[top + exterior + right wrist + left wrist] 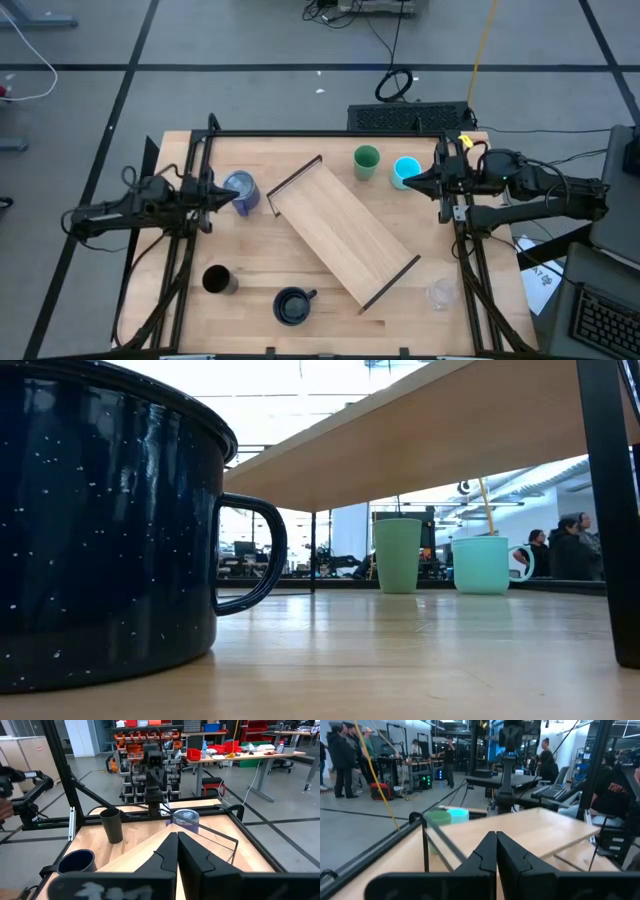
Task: Stack small to large cups/mugs on shelf
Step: Put the black cup on the shelf
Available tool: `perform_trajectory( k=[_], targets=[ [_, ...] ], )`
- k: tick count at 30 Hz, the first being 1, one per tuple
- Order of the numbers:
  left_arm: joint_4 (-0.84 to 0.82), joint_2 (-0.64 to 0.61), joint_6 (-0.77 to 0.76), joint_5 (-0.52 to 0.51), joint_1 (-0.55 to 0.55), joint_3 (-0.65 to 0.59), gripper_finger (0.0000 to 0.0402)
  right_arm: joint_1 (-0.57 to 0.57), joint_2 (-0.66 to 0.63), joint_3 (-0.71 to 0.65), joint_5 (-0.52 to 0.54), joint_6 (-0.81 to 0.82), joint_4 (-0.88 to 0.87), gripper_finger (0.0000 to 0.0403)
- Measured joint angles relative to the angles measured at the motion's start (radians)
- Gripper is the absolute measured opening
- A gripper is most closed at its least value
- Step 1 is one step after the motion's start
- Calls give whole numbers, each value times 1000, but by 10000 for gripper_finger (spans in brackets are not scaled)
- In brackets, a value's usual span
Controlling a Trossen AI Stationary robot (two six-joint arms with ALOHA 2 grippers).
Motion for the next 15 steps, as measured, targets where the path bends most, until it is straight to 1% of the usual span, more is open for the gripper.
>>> perform_trajectory(
  k=[5, 15],
  targets=[
    [-101, 93, 3, 0, 0, 154, 6, 0, 0, 0, 0, -2, -5, 0],
    [-296, 328, -5, 1, -23, 444, 6, 0, 0, 0, 0, -2, -21, 0]
  ],
)
